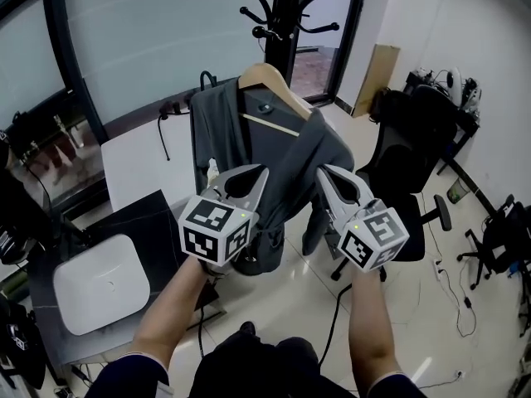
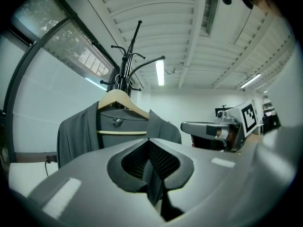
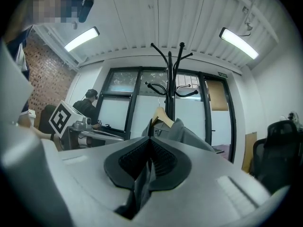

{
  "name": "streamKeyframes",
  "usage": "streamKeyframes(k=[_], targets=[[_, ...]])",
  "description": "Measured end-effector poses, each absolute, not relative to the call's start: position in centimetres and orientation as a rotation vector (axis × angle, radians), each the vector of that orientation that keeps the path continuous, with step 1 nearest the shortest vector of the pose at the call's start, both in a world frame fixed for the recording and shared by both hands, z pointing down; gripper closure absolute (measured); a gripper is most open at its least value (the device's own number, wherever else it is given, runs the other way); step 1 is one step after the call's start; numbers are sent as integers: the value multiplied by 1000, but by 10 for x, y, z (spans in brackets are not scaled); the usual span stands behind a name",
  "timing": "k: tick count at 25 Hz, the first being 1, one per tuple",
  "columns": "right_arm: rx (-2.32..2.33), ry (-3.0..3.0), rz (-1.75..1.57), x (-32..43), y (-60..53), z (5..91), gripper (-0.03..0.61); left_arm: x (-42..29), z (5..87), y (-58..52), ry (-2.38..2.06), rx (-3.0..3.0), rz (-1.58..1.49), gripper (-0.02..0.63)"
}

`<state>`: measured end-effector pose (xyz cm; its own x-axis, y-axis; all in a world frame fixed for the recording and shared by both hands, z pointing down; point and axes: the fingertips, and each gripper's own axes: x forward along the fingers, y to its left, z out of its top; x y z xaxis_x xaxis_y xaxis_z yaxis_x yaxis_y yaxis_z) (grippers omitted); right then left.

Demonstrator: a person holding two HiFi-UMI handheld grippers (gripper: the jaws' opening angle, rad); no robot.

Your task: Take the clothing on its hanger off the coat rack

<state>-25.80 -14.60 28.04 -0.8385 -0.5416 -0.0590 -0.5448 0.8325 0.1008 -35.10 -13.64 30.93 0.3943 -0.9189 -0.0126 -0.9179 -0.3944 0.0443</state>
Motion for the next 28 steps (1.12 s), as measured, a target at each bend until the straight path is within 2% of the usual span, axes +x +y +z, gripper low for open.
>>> streamKeyframes(k=[10,11,12,14,17,23,28], targets=[[-921,2978,283,-256,-180,250,577,-347,294,-155,-1733,2600,-58,601],[-946,2980,315,-254,-186,244,556,-347,292,-156,-1740,2602,-55,601],[-963,2996,345,-254,-193,240,492,-347,290,-156,-1747,2602,-52,601],[-975,3059,400,-257,-209,238,436,-346,286,-158,-1763,2600,-51,601],[-963,3173,470,-269,-228,243,396,-342,283,-158,-1779,2596,-42,601],[-917,3365,495,-295,-253,254,347,-337,278,-156,-1808,2582,-24,601],[-940,3433,501,-314,-268,265,347,-337,278,-154,-1827,2572,-13,601]])
